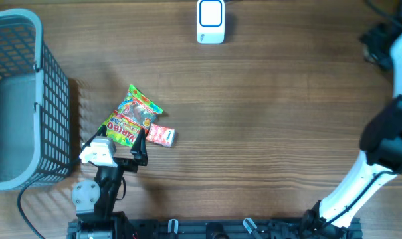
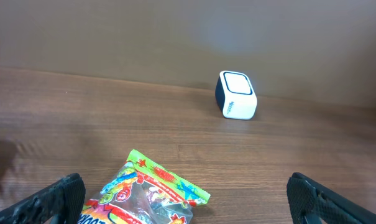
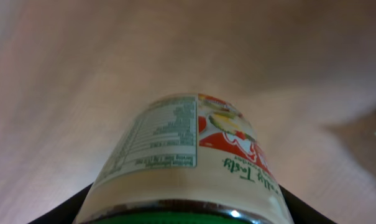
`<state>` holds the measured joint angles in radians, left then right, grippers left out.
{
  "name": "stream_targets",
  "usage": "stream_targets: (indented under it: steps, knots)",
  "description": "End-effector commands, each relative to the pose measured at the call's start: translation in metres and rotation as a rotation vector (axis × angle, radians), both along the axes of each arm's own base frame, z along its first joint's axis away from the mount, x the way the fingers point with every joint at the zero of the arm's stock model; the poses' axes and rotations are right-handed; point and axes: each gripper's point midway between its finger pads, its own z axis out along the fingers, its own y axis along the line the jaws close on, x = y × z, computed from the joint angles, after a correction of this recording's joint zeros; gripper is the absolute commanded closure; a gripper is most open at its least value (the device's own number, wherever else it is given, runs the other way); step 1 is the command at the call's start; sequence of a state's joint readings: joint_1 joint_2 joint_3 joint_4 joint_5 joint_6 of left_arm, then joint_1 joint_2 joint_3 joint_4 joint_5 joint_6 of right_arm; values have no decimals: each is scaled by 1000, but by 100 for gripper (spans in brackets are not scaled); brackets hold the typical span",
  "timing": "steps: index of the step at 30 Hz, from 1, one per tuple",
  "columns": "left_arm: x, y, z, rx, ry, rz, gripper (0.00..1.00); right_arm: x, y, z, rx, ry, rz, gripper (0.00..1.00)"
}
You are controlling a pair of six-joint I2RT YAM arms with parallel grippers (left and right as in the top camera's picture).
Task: Scan the item barcode
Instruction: 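Move the jar to the far right and set it down, then reach the right gripper to the pink candy pack and grasp it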
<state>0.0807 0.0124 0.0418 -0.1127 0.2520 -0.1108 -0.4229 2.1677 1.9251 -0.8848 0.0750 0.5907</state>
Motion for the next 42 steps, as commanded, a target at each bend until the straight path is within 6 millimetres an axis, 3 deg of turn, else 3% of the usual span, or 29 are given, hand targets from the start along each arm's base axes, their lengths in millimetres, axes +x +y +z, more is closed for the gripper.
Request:
stream_targets:
  steps: [1,6,9,10,12,13,16,19,22,23,25,29,34,37,42]
  knots:
    - [1,3,-5,1,10,14,0,-30,-6,-30,135,75,-35,34]
    - [1,3,-5,1,10,14,0,-77,-20,-81,206,232,-56,32]
    - [1,3,-5,1,10,14,0,-89,-23,-94,238,267,-61,31]
    - [1,3,-5,1,10,14,0,-91,-26,-95,233,272,-52,28]
    - [1,3,-5,1,10,14,0,-91,-31,-92,219,264,-30,11]
    - [1,3,-5,1,10,14,0,-91,-35,-87,208,260,-12,1]
    - [1,3,-5,1,10,14,0,-90,-48,-61,181,232,0,0]
    - [1,3,-5,1,10,14,0,-84,-54,-13,160,178,-4,1]
    - [1,3,-5,1,10,14,0,-69,-38,42,179,65,67,0]
    - [1,3,-5,1,10,14,0,-58,-16,70,203,-11,152,0]
    - [1,3,-5,1,10,14,0,-48,24,97,235,-79,289,0]
    - [1,3,-5,1,10,14,0,-45,101,116,324,-77,465,0]
    - [1,3,-5,1,10,14,0,-55,227,109,521,32,697,0]
    - [1,3,-5,1,10,14,0,-73,305,95,583,137,844,1]
    - [1,3,-5,1,10,14,0,-112,389,61,531,338,915,0]
